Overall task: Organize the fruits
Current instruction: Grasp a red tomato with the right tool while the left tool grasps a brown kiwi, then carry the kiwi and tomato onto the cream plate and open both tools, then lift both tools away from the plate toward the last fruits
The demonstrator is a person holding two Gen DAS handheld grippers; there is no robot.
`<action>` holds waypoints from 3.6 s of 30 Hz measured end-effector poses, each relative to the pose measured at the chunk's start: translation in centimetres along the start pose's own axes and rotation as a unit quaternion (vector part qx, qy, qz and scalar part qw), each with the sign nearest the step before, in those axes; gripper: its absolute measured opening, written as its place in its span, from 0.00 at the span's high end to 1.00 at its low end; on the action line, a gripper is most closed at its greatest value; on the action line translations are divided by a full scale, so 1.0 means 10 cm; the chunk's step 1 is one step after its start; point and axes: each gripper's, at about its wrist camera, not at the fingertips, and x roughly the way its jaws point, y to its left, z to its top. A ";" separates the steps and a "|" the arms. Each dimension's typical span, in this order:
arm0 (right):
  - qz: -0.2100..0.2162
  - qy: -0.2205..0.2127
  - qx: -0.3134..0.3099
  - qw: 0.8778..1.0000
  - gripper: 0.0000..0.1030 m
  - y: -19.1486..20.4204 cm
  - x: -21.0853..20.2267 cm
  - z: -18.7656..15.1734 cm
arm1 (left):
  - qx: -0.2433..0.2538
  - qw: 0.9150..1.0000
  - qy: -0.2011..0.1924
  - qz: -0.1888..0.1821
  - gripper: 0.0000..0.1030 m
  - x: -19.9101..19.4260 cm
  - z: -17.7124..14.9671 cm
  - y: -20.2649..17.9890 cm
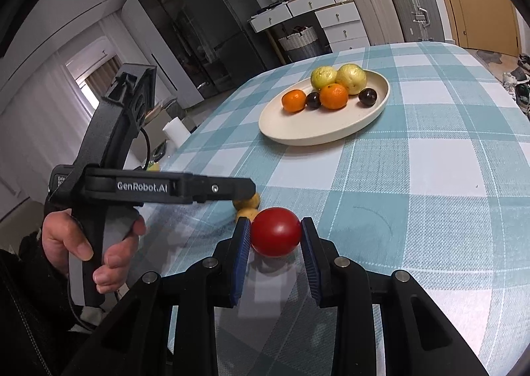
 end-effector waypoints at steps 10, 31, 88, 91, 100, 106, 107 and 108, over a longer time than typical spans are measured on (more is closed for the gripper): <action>0.010 -0.006 0.007 1.000 0.70 -0.11 -0.02 0.06 | 0.003 0.999 0.033 -0.017 0.76 0.14 0.05 -0.05; 0.006 -0.018 0.010 1.000 0.70 -0.13 0.04 0.25 | -0.001 0.999 -0.010 -0.048 0.76 -0.18 0.24 0.06; -0.029 0.032 0.011 0.999 0.57 -0.28 1.37 1.45 | -0.075 0.993 -0.031 -0.082 0.76 0.34 1.46 0.68; -0.022 0.026 0.011 0.999 0.50 -0.27 1.32 1.46 | -0.072 0.993 -0.035 -0.081 0.73 0.29 1.48 0.66; -0.049 0.000 0.001 0.999 0.38 -0.23 0.94 1.38 | -0.073 0.993 -0.052 -0.079 0.60 0.06 1.36 0.62; -0.058 -0.021 -0.016 0.998 0.36 -0.13 0.68 1.33 | -0.059 0.994 -0.062 -0.072 0.56 -0.14 1.18 0.51; -0.060 -0.023 -0.017 0.998 0.35 -0.11 0.64 1.31 | -0.057 0.994 -0.064 -0.071 0.55 -0.17 1.15 0.49; -0.062 -0.026 -0.018 0.998 0.32 -0.09 0.60 1.30 | -0.054 0.994 -0.067 -0.068 0.54 -0.21 1.11 0.47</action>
